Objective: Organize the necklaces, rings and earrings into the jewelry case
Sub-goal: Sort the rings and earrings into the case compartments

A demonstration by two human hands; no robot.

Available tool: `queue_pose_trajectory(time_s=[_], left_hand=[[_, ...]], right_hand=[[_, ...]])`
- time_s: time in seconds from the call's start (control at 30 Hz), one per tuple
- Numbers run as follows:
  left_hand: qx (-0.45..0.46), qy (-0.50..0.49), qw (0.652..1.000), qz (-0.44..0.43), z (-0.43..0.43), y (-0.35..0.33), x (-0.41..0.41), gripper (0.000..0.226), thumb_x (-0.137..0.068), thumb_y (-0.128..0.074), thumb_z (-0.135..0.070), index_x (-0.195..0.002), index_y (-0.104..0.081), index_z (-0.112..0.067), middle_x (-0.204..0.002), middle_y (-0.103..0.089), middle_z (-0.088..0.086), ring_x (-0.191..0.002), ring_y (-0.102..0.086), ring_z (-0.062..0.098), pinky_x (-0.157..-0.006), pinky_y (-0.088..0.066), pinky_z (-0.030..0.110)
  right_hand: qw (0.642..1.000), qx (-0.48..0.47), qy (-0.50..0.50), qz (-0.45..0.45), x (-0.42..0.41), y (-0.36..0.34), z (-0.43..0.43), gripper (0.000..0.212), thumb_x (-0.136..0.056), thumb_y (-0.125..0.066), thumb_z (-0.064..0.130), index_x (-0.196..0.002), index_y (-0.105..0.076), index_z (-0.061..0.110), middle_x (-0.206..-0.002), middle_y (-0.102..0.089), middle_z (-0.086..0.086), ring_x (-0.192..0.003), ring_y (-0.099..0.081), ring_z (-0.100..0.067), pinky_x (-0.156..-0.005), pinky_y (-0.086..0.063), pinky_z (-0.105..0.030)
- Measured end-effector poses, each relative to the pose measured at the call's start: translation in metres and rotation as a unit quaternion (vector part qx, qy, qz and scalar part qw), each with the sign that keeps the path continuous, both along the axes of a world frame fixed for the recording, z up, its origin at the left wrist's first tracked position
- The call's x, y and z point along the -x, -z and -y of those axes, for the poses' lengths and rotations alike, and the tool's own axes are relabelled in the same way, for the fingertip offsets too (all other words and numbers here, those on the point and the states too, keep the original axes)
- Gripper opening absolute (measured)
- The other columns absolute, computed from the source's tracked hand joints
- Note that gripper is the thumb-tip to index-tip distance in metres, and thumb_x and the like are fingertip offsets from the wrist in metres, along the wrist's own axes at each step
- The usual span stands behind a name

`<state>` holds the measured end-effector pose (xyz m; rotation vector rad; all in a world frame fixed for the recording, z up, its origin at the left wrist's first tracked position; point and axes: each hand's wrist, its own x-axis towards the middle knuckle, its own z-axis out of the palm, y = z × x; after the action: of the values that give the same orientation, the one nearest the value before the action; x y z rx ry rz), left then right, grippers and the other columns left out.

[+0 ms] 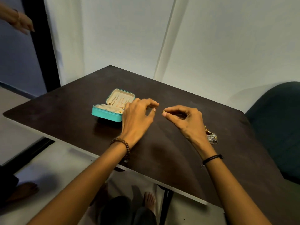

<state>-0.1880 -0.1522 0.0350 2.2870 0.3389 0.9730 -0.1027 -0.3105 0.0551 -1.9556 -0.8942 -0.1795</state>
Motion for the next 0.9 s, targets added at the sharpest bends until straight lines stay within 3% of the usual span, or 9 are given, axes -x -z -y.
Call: queue_pose_trajectory(time_s=[0.17,0.3,0.4,0.57,0.9], left_hand=[[-0.031,-0.102,0.994,0.001,-0.059,-0.007,0.023,0.022,-0.092,-0.06,-0.024,-0.112,-0.069,-0.03,-0.112,-0.07,-0.008,-0.11,-0.057,0.015,-0.095,-0.033,0.033],[0.054,-0.171,0.978,-0.107,-0.092,0.001,0.036,0.045,-0.095,-0.058,-0.032,-0.138,-0.052,-0.02,-0.136,-0.06,0.001,-0.132,-0.044,0.022,-0.106,-0.03,0.04],[0.137,-0.167,0.963,-0.158,-0.1,0.011,0.044,0.062,-0.094,-0.06,-0.039,-0.148,-0.039,-0.015,-0.148,-0.05,0.005,-0.138,-0.04,0.026,-0.111,-0.03,0.044],[0.224,-0.122,0.953,-0.166,-0.097,0.028,0.05,0.067,-0.093,-0.065,-0.037,-0.15,-0.035,-0.018,-0.147,-0.051,0.009,-0.134,-0.048,0.029,-0.11,-0.041,0.049],[0.177,-0.128,0.968,-0.126,-0.089,0.05,0.057,0.063,-0.093,-0.066,-0.037,-0.147,-0.04,-0.018,-0.14,-0.057,0.007,-0.128,-0.052,0.024,-0.107,-0.043,0.049]], right_hand=[[0.999,-0.004,-0.028,-0.031,0.005,0.002,-0.038,0.012,-0.084,-0.082,0.025,-0.095,-0.082,0.019,-0.09,-0.078,0.011,-0.087,-0.071,0.004,-0.078,-0.052,-0.01],[0.998,0.016,-0.05,-0.039,0.008,0.003,-0.068,0.016,-0.085,-0.081,0.028,-0.098,-0.081,0.019,-0.091,-0.077,0.012,-0.087,-0.071,0.004,-0.077,-0.053,-0.01],[0.996,0.027,-0.075,-0.038,0.009,0.005,-0.084,0.017,-0.087,-0.079,0.026,-0.102,-0.08,0.017,-0.095,-0.077,0.01,-0.089,-0.071,0.003,-0.077,-0.054,-0.012],[0.993,0.047,-0.107,-0.035,0.012,0.013,-0.102,0.021,-0.088,-0.077,0.022,-0.107,-0.078,0.012,-0.106,-0.076,0.004,-0.096,-0.07,0.003,-0.078,-0.054,-0.011],[0.986,0.096,-0.133,-0.044,0.015,0.03,-0.115,0.021,-0.087,-0.078,0.019,-0.107,-0.077,0.013,-0.105,-0.075,0.006,-0.096,-0.07,0.001,-0.08,-0.056,-0.015]])
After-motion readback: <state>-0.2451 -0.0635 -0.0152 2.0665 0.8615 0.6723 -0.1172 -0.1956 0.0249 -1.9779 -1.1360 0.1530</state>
